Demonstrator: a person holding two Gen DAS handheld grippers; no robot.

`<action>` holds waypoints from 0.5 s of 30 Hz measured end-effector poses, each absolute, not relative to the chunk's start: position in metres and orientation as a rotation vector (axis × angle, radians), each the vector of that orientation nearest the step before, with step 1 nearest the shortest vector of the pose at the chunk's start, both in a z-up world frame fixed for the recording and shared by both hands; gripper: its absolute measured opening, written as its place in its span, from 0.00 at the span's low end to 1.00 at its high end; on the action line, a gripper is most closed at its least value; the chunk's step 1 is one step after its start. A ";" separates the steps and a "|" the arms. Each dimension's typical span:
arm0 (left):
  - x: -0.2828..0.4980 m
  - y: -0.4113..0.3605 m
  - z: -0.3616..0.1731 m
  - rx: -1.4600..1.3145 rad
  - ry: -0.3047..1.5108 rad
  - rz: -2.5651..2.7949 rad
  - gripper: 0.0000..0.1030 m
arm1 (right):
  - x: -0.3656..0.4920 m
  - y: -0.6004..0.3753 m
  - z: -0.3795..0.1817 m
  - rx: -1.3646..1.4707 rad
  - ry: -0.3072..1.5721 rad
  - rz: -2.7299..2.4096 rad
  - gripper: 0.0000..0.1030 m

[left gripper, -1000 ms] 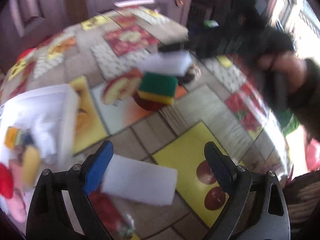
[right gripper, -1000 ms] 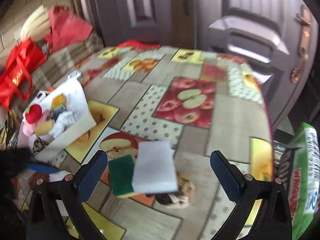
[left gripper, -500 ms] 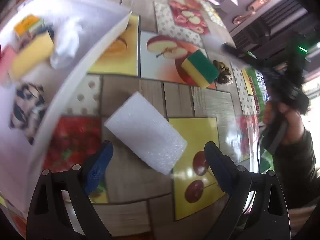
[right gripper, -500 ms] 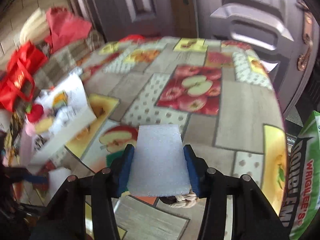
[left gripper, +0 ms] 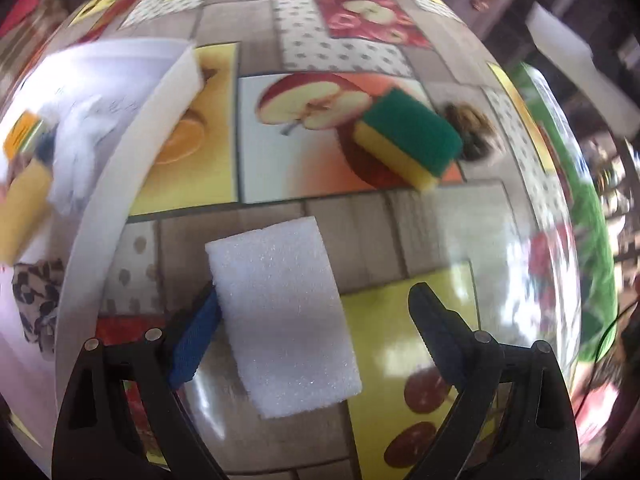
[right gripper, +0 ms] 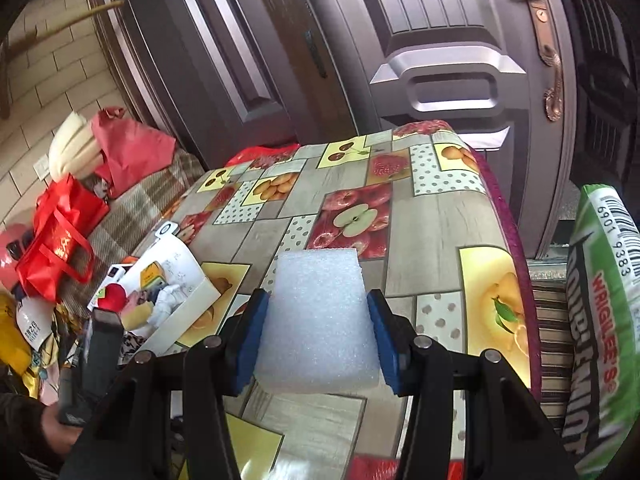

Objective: Organize soft objects
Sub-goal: 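Grasp the white foam block with the left tool while the right tool grasps the second foam block, then lift and carry both white foam blocks over the white box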

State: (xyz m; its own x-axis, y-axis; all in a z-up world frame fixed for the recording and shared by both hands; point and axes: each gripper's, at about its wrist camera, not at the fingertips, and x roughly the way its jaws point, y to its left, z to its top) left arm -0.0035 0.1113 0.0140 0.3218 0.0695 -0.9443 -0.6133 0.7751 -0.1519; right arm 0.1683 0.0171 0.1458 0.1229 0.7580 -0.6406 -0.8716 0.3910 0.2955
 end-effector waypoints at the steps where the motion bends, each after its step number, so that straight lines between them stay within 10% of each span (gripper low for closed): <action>1: -0.003 0.107 0.015 -0.520 1.168 0.467 0.73 | 0.168 0.014 0.148 -0.159 0.814 1.196 0.49; 4: -0.007 0.100 0.020 -0.460 1.165 0.448 0.50 | 0.167 0.006 0.153 -0.133 0.802 1.189 0.49; 15: -0.037 0.095 0.093 -0.429 0.931 0.463 0.51 | 0.150 -0.021 0.182 -0.059 0.719 1.173 0.49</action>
State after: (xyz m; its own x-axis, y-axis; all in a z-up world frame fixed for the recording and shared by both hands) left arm -0.0371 0.0946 0.0931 0.5143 0.1917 -0.8359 -0.5504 0.8213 -0.1503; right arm 0.1501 -0.0210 0.1823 0.1939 0.8179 -0.5417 -0.8540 0.4125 0.3170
